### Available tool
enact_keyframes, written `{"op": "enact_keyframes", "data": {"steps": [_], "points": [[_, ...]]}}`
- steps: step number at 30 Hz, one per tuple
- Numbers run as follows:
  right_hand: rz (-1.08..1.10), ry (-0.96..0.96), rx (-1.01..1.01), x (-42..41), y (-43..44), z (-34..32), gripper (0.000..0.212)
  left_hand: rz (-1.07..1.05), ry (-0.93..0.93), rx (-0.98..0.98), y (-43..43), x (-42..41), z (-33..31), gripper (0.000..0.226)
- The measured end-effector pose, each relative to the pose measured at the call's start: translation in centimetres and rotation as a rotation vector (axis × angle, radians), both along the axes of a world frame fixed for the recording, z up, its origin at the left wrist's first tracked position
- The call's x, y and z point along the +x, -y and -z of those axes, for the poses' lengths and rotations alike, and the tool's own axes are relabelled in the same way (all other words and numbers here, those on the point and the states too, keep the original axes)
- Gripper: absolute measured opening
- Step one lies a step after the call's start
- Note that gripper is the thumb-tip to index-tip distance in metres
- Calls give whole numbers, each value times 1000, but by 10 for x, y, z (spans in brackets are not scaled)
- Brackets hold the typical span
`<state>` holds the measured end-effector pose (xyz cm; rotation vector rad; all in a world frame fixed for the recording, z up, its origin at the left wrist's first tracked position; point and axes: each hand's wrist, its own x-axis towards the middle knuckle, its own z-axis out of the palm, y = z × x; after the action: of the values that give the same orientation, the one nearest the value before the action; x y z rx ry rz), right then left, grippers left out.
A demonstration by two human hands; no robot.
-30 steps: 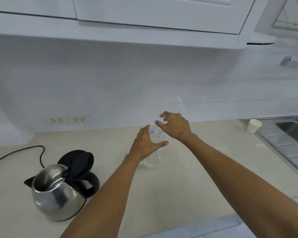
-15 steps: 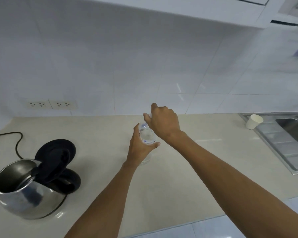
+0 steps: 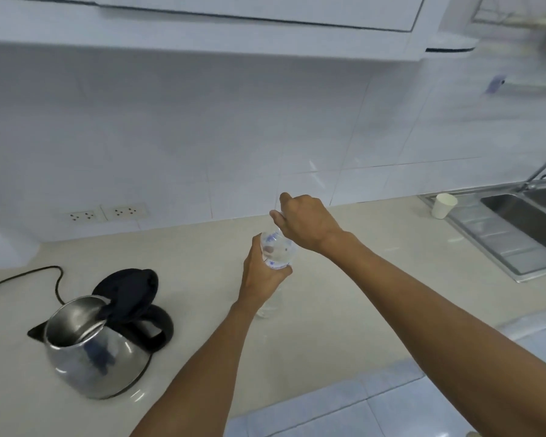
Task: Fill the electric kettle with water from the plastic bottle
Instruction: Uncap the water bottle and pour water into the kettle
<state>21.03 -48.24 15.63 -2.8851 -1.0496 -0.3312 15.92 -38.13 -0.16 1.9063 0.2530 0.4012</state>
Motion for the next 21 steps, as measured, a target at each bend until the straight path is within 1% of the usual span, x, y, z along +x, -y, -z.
{"op": "enact_keyframes", "data": {"steps": [4,9,11,13,15,18,19,21], "points": [[17,-9,13,-48,-3,-16,35,47,-2,-11,-3,-50,-21,74],[-53,-194,67,-116,-7,-36,25,84,-31,-44,-18,-118,-41,72],[-82,-237,55,-143,-10,-45,20,94,-49,-54,-24,-148,-48,72],[-82,-239,60,-169,-16,-53,23,102,-56,-58,-30,-178,-55,70],[-4,-162,57,-195,-24,-58,40,105,-68,-62,-36,-205,-61,69],[176,74,-50,-229,-42,-60,60,81,-84,-60,-46,-241,-69,70],[205,137,-95,-240,-50,-63,65,75,-82,-65,-50,-253,-71,70],[200,150,-118,-258,-67,-68,65,74,-81,-64,-61,-273,-76,70]]}}
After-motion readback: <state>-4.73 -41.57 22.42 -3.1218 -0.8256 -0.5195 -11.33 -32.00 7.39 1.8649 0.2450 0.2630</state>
